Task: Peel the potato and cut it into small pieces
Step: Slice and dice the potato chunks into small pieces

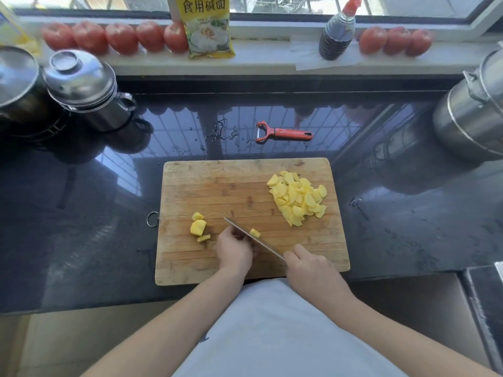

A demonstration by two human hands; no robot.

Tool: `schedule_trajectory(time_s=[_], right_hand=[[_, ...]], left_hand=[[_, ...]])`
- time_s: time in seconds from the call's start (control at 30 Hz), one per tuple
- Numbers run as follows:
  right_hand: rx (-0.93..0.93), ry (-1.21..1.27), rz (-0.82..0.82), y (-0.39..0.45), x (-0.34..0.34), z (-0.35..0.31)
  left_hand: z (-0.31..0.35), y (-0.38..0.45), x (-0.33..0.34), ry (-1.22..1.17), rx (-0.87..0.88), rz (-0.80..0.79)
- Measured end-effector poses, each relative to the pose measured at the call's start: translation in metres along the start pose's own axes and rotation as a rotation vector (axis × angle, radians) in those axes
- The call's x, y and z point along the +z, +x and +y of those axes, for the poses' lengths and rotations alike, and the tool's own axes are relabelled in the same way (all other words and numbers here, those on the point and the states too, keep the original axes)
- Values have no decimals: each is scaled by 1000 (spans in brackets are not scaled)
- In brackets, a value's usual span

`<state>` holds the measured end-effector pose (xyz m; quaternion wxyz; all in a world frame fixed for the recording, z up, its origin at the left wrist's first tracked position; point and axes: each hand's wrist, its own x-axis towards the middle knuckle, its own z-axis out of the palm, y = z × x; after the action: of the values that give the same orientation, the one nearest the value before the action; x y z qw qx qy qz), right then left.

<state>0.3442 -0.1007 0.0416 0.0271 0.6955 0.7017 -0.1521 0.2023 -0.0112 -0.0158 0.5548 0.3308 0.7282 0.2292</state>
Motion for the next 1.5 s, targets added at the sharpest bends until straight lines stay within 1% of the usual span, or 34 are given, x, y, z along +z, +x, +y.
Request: schedule_trajectory(time_s=[0.07,0.17,0.27,0.33,0.4,0.5,0.63,0.8,0.9,0.97,1.07,1.23,1.33,1.5], right_hand=[[7,41,-10,15,7,-8],[4,102,17,27,11,-12],[64,204,42,20,13,-1],[54,242,88,10,11,7],[17,226,115,1,7,10],[-30,152,82,-5,8,11],[-38,94,43,-6,15,12],[-50,32,45,-12,3,10],[-33,0,9,-13,1,7],[3,20,-7,-4,5,2],[1,80,3,16,9,-8],[56,262,74,20,6,3],[33,255,78,6,0,10],[-4,166,71,-3,7,12]], left_hand=[[-1,0,0,13,19,-1],[-3,1,-1,61,47,7],[-4,1,-2,77,36,5],[-5,1,-2,68,25,4],[-5,2,-1,47,18,4],[-5,2,-1,24,7,0],[-6,2,0,15,5,5],[-6,3,0,11,-3,-1],[-7,3,0,23,11,-5],[-6,3,0,25,10,-5],[-7,5,0,56,30,9],[-10,5,0,68,26,17],[-12,6,1,64,14,16],[-13,9,1,81,4,26]])
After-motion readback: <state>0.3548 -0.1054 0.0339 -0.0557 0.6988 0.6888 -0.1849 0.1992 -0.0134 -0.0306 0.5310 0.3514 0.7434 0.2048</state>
